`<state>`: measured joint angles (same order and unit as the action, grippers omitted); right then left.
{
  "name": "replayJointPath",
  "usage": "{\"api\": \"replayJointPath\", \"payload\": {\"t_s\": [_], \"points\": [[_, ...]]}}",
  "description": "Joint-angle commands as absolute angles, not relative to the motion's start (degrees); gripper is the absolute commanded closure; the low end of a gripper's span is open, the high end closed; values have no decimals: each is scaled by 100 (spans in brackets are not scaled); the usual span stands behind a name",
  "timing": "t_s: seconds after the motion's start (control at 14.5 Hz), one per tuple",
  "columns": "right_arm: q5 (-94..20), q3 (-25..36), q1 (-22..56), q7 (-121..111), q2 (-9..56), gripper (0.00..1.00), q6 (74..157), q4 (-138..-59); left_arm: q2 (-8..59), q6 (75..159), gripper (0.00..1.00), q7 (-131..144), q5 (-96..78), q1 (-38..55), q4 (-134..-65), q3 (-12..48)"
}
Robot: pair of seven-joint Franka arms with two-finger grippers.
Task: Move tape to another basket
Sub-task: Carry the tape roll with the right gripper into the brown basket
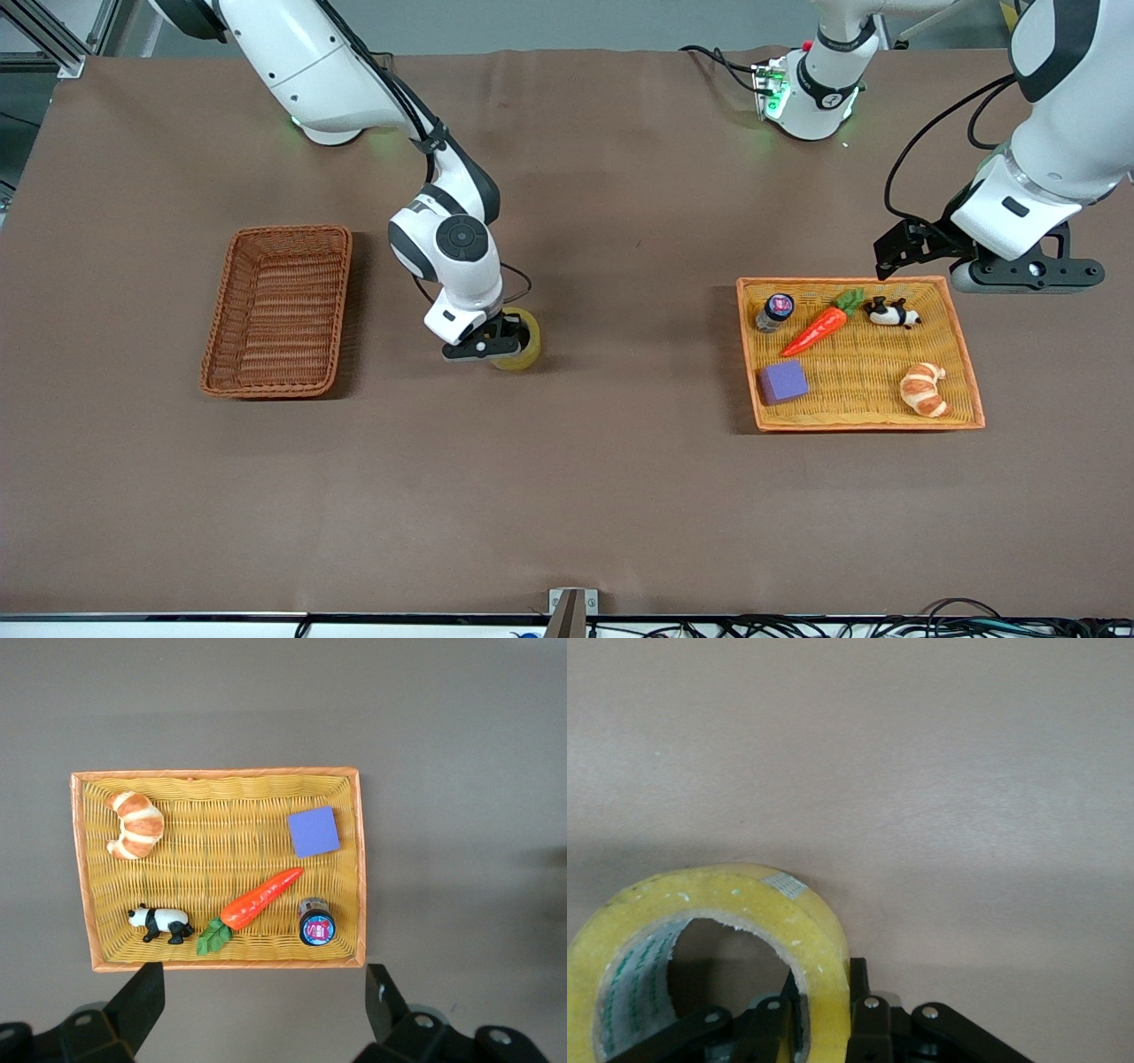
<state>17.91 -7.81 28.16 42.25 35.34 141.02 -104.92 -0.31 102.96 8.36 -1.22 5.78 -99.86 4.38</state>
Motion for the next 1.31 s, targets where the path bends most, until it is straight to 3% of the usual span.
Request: {"api": "replayJointPath", "payload": {"t_s": [0.0, 0.41, 0.76, 1.04, 1.24], "points": [[1715, -1264, 2305, 4359, 3227, 100, 13607, -10450, -193, 10275, 0, 747, -167, 597, -10125, 439], [1301, -1135, 1364, 3107, 1751, 100, 12193, -10546, -114, 10266, 0, 782, -114, 571, -10003, 466], [748, 629, 1327, 111, 800, 100, 12331, -11574, -114, 10266, 0, 756, -105, 545, -9879, 422], [729, 1632, 1327, -1438, 379, 100, 13689, -12959, -140, 10266, 0, 826, 8, 554, -9861, 422], [729, 1951, 1310, -1863, 299, 100, 14848, -13979, -123, 10266, 0, 817, 17, 510, -9888, 422]]}}
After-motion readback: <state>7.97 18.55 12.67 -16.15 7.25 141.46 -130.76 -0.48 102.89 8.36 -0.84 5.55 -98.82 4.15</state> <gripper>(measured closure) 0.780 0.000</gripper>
